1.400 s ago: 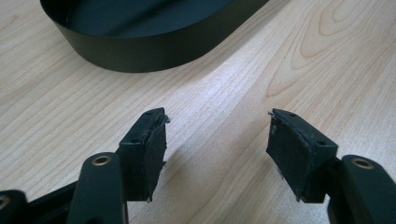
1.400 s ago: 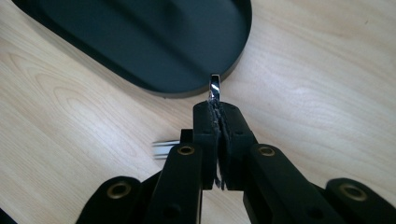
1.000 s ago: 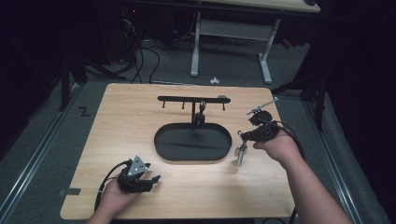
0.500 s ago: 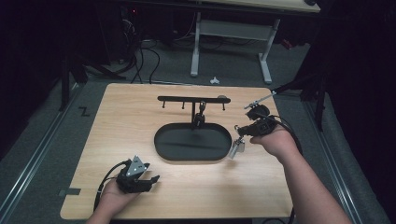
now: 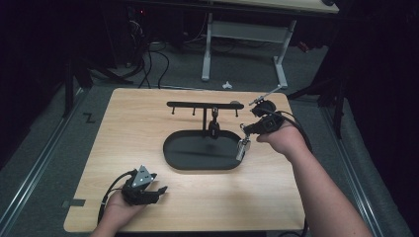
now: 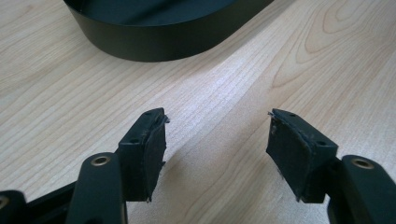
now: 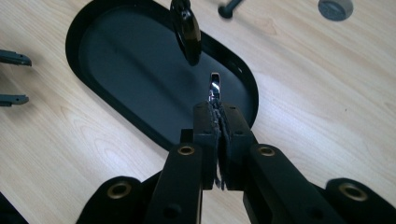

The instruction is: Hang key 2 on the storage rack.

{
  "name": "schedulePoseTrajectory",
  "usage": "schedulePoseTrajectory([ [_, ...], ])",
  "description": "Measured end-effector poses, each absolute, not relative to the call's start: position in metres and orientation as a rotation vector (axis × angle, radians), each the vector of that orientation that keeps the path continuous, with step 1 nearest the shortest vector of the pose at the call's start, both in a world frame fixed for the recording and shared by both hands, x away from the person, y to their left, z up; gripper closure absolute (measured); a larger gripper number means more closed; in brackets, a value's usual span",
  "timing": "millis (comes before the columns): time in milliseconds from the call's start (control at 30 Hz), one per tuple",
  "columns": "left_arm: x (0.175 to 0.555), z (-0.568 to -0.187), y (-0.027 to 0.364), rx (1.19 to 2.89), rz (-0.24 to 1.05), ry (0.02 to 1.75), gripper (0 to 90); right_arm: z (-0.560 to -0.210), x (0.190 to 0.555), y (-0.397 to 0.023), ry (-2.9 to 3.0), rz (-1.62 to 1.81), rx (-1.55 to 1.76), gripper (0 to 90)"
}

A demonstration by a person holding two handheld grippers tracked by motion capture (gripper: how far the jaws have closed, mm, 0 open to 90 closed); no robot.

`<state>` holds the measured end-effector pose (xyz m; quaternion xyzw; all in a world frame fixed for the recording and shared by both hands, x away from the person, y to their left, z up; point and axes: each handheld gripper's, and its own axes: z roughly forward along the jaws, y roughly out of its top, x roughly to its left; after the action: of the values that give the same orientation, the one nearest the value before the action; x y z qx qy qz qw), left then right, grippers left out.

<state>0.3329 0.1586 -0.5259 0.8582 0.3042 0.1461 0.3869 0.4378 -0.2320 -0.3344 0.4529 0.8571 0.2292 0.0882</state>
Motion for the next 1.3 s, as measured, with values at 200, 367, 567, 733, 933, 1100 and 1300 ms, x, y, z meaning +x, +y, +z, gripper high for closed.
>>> schedulePoseTrajectory([
  [200, 0.332, -0.526, 0.159, 2.191, 0.377, 0.772, 37.6, -0.326, 0.449, -0.221, 2.557, 0.676, 1.329, 87.1],
  [367, 0.332, -0.526, 0.159, 2.194, 0.380, 0.776, 37.6, -0.322, 0.454, -0.212, 2.568, 0.682, 1.299, 87.1],
  [567, 0.331, -0.526, 0.160, 2.201, 0.381, 0.773, 37.5, -0.319, 0.463, -0.213, 2.559, 0.676, 1.315, 87.1],
  [733, 0.331, -0.526, 0.162, 2.196, 0.377, 0.783, 37.5, -0.319, 0.469, -0.217, 2.553, 0.668, 1.342, 87.0],
  [933, 0.329, -0.525, 0.163, 2.183, 0.396, 0.787, 37.5, -0.320, 0.474, -0.220, 2.550, 0.688, 1.351, 87.0],
  [1100, 0.329, -0.524, 0.164, 2.170, 0.403, 0.792, 37.4, -0.320, 0.477, -0.223, 2.558, 0.715, 1.354, 86.9],
  [1300, 0.329, -0.523, 0.165, 2.170, 0.404, 0.789, 37.4, -0.322, 0.481, -0.224, 2.549, 0.713, 1.362, 86.7],
])
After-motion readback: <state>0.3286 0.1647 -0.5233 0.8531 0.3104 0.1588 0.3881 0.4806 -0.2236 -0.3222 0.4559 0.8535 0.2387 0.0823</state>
